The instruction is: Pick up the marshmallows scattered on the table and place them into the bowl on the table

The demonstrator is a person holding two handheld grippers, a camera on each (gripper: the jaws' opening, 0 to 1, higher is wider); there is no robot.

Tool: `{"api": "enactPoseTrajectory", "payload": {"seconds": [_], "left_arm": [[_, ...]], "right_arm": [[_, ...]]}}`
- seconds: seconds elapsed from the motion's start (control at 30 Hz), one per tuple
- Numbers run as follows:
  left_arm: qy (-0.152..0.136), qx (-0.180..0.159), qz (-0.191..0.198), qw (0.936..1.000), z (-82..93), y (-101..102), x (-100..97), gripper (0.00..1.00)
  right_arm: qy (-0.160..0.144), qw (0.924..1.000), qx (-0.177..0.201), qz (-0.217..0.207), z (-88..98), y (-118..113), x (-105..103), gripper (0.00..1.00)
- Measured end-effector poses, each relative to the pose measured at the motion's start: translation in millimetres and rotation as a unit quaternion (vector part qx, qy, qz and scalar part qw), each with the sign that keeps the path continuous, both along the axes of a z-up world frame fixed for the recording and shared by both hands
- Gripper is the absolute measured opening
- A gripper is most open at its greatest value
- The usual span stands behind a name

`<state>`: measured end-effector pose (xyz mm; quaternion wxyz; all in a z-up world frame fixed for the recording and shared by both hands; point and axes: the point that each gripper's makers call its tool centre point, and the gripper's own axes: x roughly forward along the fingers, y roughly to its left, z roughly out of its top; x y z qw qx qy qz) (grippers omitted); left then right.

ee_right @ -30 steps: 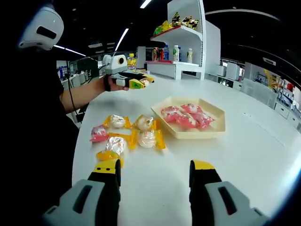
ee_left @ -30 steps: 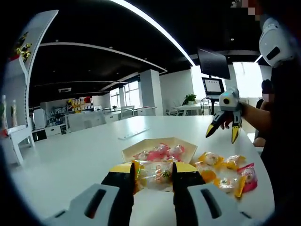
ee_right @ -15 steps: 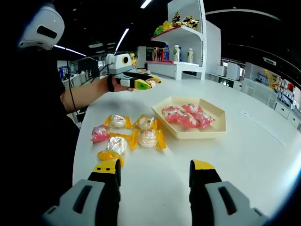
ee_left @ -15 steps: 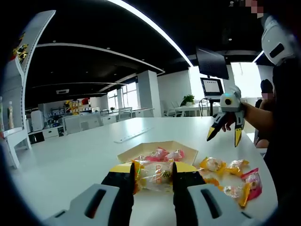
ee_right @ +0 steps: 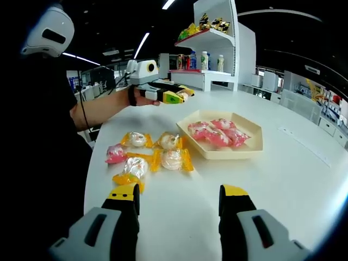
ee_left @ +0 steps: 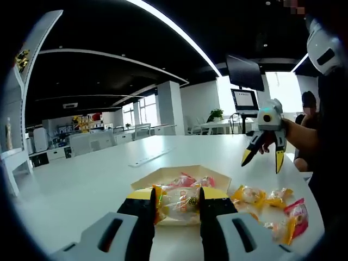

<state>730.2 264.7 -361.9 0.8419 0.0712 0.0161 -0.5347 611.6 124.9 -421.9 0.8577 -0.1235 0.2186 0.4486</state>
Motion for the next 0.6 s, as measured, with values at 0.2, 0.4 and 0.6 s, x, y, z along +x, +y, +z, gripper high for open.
{"api": "enactPoseTrajectory", "payload": {"seconds": [0.2,0.4,0.6], "left_arm": [[-0.002,0.001,0.0,1.0,1.3,-5.7,5.0,0.31],[-0.005,0.008,-0.001,1.0,1.5,-11.2,10.6,0.31],[-0.003,0.006,0.002,1.0,1.7,-14.8,16.3,0.31]], "right_arm": [[0.0,1.0,0.0,0.0,0.7,0.5,-1.3,0.57],[-0.001,1.0,-0.001,0.001,1.4,1.1,-1.6,0.57],[-0.002,1.0,-0.002,0.002,3.1,1.1,-1.8,0.57]]}}
